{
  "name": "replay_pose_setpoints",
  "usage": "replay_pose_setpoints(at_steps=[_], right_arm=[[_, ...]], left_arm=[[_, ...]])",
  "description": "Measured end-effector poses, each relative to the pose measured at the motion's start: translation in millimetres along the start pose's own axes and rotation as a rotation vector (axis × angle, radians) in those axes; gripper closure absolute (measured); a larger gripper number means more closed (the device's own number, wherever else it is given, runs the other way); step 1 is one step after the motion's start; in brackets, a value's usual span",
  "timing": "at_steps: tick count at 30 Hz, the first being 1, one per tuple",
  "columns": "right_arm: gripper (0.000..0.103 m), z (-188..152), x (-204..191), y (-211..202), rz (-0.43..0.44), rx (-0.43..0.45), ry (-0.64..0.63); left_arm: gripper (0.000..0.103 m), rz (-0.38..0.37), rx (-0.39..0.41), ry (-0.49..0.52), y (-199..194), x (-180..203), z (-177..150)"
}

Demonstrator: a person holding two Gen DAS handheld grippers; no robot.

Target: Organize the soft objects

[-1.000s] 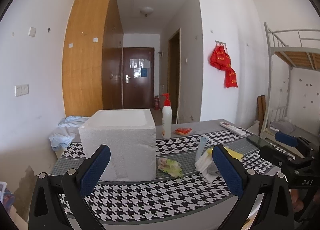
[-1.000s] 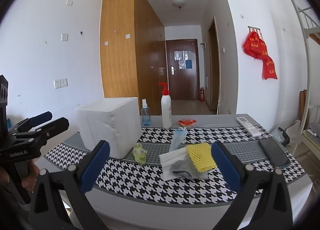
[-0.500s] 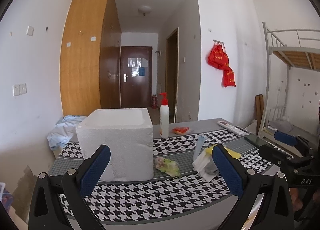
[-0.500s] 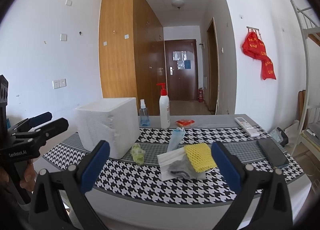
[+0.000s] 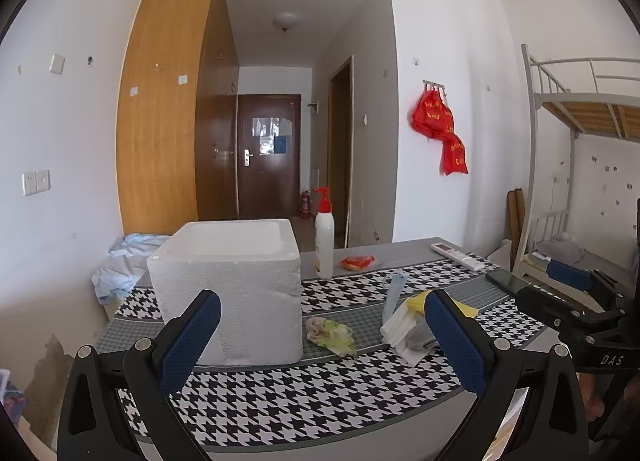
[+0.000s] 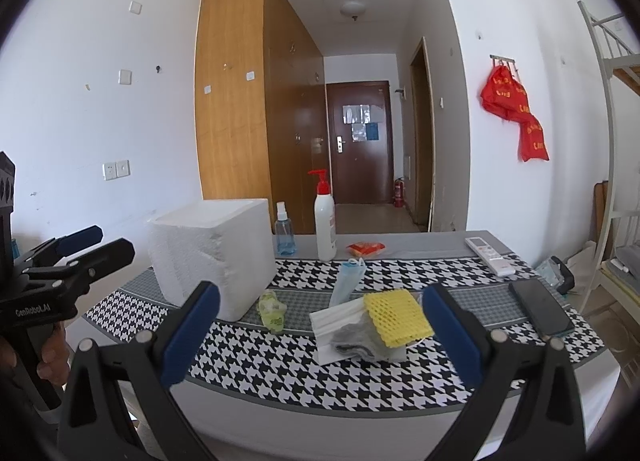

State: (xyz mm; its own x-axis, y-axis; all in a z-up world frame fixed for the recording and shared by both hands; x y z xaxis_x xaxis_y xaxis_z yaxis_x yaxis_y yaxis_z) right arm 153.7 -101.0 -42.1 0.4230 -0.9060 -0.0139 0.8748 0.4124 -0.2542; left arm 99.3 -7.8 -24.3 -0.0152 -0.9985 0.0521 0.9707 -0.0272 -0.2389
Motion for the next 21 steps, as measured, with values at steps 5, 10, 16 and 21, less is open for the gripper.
replay_pose_setpoints(at_steps=[5,10,16,21], right_arm=[[0.001,1,2,0,-0.004,0.002,0.002],[0.001,1,4,1,-0.009,0.003,0.000],[0.001,1,9,3,-0.011,0.000,0.007],[0.001,0,13,9,-0.006,-0.003,0.020]], left_arm=[[0.001,-0.014,0.007,0.005,-1,4,2],[0.001,-0.023,0.006,0.012,2,7,3],[0.001,-0.044,-0.007,0.010,9,10,2],[0.001,-0.053,-0.010,0.013,15,11,2]])
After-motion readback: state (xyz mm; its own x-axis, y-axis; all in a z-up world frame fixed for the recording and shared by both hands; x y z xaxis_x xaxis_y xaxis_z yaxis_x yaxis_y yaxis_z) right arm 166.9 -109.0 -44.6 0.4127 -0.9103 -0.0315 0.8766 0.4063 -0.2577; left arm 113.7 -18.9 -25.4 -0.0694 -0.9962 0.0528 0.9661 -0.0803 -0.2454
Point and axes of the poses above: each gripper's, at about its wrist camera, not at the fingertips, and y roughly the way its jaws point, x to its right, z to its top, the point moved 10 cm from there along y, roughly the way its jaws point, and after that the axes turned 2 degrees about -y, right-handed, at the moved point
